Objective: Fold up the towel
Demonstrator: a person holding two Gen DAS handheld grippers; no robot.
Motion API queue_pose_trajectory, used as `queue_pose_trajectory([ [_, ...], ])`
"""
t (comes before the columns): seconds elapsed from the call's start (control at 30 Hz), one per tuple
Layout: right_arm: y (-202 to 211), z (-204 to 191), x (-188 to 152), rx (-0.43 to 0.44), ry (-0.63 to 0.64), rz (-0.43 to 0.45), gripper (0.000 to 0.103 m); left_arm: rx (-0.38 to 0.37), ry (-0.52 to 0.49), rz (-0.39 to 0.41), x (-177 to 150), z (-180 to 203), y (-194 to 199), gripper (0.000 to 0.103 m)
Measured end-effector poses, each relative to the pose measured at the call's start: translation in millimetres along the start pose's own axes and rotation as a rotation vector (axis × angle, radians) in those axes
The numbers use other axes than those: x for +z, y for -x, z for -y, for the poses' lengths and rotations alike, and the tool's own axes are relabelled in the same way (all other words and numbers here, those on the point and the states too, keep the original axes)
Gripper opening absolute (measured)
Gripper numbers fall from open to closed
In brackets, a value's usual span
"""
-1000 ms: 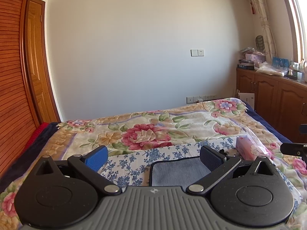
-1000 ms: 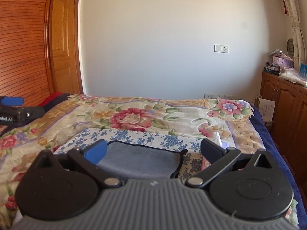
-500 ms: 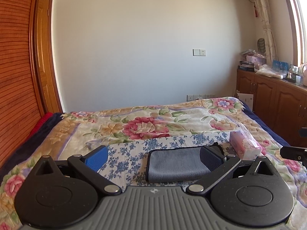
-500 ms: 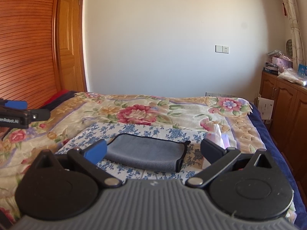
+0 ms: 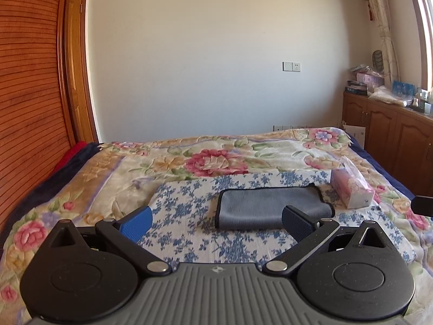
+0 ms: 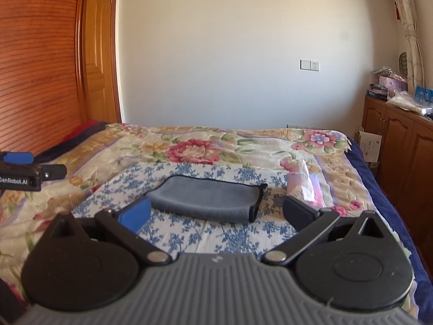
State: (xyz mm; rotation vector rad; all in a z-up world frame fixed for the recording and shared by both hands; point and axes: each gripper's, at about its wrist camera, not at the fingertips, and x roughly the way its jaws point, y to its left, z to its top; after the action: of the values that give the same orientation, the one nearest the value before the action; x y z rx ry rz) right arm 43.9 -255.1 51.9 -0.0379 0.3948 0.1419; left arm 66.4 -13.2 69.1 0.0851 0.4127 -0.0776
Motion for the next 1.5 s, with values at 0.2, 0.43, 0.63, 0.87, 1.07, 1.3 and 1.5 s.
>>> queue_pose_trajectory([
  [0.2,10,0,-15,-0.011,-0.007,-0.009,0.103,-0.006,-0.005,0.009,-16,1,11,0.103],
  [0.43,19,1,-28,-0.023,-0.023,-0.003,0.103,-0.016,-0.009,0.017,-36,0,23,0.103],
  [0.63,23,6,-39,-0.040,-0.058,-0.003,0.103,-0.005,-0.011,0.021,-52,-2,27,0.103],
  [0.87,24,7,-50,-0.067,-0.031,-0.006,0.103,-0.001,0.005,0.033,-67,-5,29,0.103],
  [1.07,29,4,-52,-0.071,-0.017,0.021,0.103,0.004,-0.009,0.036,-77,-3,31,0.103],
  [1.3,34,3,-55,-0.086,-0.013,0.063,0.103,0.006,-0.009,0.064,-83,-2,35,0.103],
  [1.5,37,4,-56,-0.096,-0.018,0.089,0.103,0.015,-0.018,0.083,-86,-2,35,0.103],
])
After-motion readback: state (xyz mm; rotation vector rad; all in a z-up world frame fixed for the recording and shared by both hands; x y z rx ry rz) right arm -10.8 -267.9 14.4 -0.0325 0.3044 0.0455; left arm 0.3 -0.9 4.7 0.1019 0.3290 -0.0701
